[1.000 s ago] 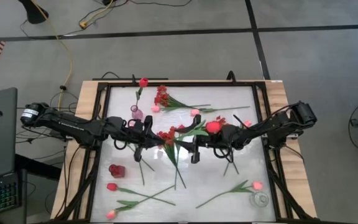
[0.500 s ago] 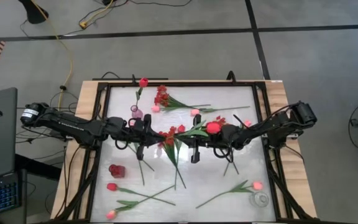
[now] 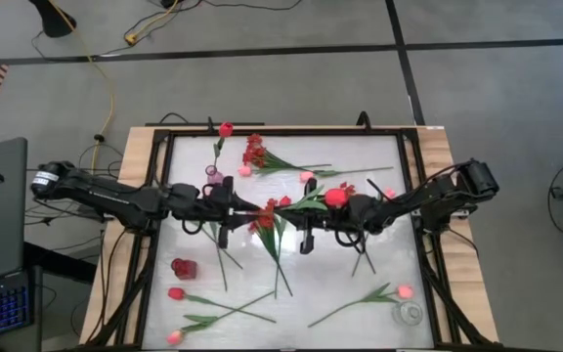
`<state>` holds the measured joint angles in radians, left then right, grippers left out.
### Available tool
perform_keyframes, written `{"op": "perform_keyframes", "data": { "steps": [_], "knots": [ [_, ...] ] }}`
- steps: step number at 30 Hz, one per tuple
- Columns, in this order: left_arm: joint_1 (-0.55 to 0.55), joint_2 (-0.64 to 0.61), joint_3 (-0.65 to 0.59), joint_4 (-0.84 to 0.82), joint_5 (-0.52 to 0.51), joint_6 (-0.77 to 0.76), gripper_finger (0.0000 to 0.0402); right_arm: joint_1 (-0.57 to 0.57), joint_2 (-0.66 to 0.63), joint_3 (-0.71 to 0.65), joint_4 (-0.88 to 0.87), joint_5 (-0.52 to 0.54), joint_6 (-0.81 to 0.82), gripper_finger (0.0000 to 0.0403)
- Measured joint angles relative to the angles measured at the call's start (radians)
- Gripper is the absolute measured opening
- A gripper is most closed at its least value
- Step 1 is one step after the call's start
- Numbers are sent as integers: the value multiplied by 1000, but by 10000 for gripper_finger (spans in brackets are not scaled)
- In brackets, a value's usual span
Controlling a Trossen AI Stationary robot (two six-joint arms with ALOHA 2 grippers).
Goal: Sort flowers into vase by color
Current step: Put the red tulip into the purple vase
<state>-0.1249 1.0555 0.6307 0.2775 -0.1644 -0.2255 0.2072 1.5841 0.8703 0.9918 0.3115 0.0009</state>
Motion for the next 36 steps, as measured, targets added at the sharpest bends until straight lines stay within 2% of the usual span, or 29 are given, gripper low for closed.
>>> {"op": "perform_keyframes", "data": {
  "steps": [4,8,11,15,20,26,36],
  "knots": [
    [0,-81,86,-297,-90,2,174,-34,-2,11,-53,1,30,28],
    [-11,-161,161,-556,-168,-21,197,-78,6,92,-221,0,59,29],
    [-27,-223,183,-700,-261,-21,196,-106,13,174,-369,0,54,29],
    [-29,-300,184,-850,-448,-44,185,-157,51,276,-468,-8,47,29],
    [-14,-349,185,-988,-605,-155,171,-242,175,411,-508,-83,52,30],
    [11,-358,185,-1061,-607,-189,167,-290,321,596,-593,-178,52,30],
    [16,-356,185,-1075,-603,-179,166,-308,452,882,-796,-182,9,31]
  ]
}}
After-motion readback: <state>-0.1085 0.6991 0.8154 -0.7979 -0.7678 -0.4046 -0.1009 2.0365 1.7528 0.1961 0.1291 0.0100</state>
